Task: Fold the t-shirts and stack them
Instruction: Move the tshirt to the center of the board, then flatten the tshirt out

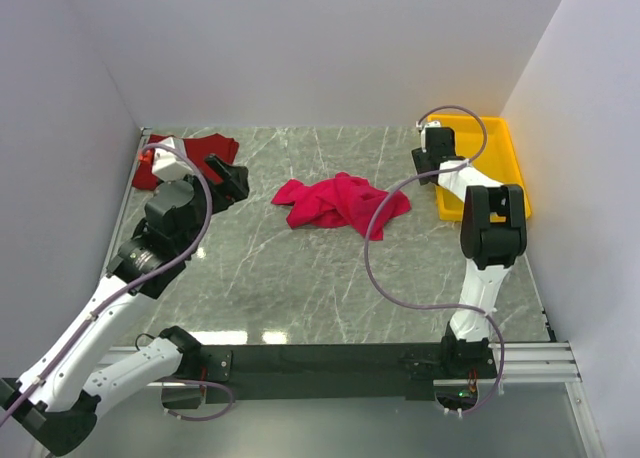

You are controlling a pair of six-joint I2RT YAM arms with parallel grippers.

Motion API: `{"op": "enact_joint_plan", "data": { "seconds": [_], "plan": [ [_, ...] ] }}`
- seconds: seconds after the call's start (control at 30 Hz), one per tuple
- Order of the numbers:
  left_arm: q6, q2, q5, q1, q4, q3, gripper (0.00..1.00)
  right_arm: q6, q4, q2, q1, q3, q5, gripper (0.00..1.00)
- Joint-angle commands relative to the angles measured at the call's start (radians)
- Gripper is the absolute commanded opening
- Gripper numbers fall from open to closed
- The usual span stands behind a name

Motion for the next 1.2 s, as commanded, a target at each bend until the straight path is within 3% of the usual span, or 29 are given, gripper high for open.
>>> {"op": "enact_joint_plan", "data": {
  "seconds": [0.0, 0.13, 0.33, 0.4, 0.5, 0.63, 0.8, 0.97, 1.17],
  "plan": [
    [0.015, 0.026, 0.070, 0.004, 0.067, -0.005, 0.91, -0.046, -0.025, -0.113, -0.007, 0.019, -0.072, 0.70],
    [0.076, 0.078, 0.194, 0.008, 0.103, -0.007, 0.92, -0.138, -0.174, -0.239, -0.007, 0.012, -0.328, 0.71],
    [0.232, 0.237, 0.637, 0.035, 0.182, -0.028, 0.89, -0.328, -0.383, -0.454, -0.008, -0.123, -0.926, 0.69],
    [0.288, 0.322, 0.775, 0.040, 0.206, -0.027, 0.88, -0.369, -0.384, -0.536, -0.008, -0.201, -1.026, 0.68],
    [0.343, 0.452, 0.877, 0.043, 0.223, 0.023, 0.87, -0.471, -0.485, -0.583, -0.008, -0.231, -1.135, 0.65],
    [0.372, 0.622, 0.902, 0.044, 0.216, 0.134, 0.85, -0.618, -0.587, -0.601, -0.005, -0.260, -1.238, 0.64],
    [0.343, 0.708, 0.796, 0.044, 0.197, 0.193, 0.84, -0.612, -0.565, -0.488, 0.145, -0.179, -1.096, 0.65],
    [0.317, 0.597, 0.608, 0.043, 0.223, 0.078, 0.86, -0.445, -0.405, -0.403, 0.204, -0.113, -0.928, 0.65],
    [0.284, 0.416, 0.480, 0.047, 0.217, -0.076, 0.89, -0.445, -0.372, -0.359, 0.260, -0.100, -0.824, 0.60]
  ]
}}
